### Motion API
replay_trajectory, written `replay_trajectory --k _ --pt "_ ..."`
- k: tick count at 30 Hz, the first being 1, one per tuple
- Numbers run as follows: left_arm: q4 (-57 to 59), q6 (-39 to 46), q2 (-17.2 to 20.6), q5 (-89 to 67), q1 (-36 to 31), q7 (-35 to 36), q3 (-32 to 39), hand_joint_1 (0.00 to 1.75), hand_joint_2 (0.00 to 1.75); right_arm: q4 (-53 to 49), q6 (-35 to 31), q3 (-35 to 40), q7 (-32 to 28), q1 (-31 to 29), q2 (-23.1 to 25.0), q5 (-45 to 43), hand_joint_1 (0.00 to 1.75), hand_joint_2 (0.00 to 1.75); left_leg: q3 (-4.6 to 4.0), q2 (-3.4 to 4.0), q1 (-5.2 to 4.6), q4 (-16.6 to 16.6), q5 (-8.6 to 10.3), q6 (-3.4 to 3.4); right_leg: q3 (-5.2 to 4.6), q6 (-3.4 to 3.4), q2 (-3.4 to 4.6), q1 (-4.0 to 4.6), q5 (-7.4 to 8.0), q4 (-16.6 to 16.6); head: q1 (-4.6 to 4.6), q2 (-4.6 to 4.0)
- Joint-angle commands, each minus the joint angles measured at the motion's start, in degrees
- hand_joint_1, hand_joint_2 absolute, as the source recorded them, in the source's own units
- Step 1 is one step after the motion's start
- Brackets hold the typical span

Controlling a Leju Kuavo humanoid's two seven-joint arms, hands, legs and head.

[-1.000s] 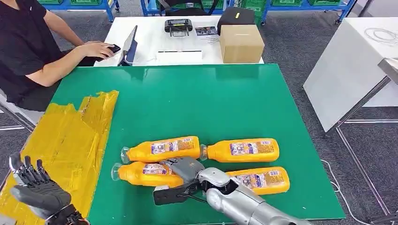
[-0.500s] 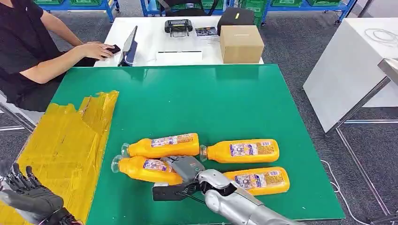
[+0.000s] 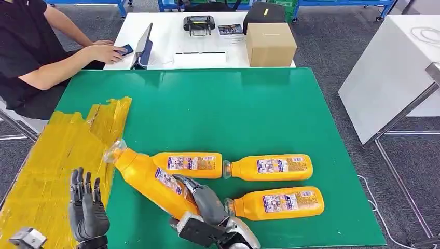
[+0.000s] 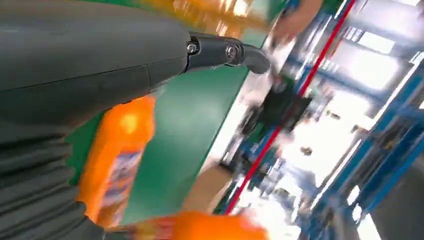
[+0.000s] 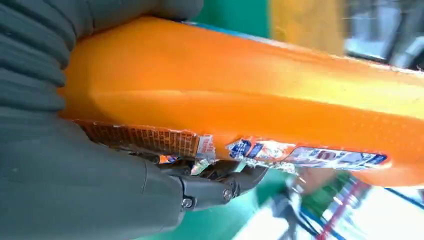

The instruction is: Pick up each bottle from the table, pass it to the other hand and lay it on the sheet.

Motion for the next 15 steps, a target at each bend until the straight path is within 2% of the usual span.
replay_trajectory --k 1,5,10,15 --pt "5.4 -11.1 0.1 0.0 0.4 1.7 -3.0 0.0 1.75 -4.1 1.1 -3.9 -2.1 0.8 0.5 -0.2 1.75 1.75 0.05 -0.05 0.0 0.0 0.0 0.02 0.04 -0.03 -0.01 0.0 0.0 -0.1 0.0 0.0" --pt "5.9 -17.7 0.2 1.3 0.9 2.8 -3.6 0.0 1.75 -2.7 2.1 -4.0 -3.1 0.0 1.3 -0.1 1.75 1.75 0.05 -0.07 0.0 0.0 -0.01 0.0 0.04 -0.04 -0.02 0.02 -0.01 0.0 0.0 0.0" --pt "5.9 -19.6 0.1 1.0 0.9 2.8 -3.1 0.0 1.75 -1.1 3.5 -3.5 -3.6 -0.9 1.9 0.0 1.75 1.75 0.01 -0.01 -0.01 0.0 -0.01 0.01 0.0 -0.02 0.01 0.01 0.0 0.0 0.0 0.0" --pt "7.1 -24.6 0.4 4.8 0.6 4.5 -3.8 0.0 1.75 4.6 6.2 -1.2 -1.8 -4.4 2.5 1.6 1.75 1.75 0.02 0.04 -0.01 -0.1 0.0 0.02 0.01 -0.02 0.07 0.03 0.03 -0.1 0.0 0.0"
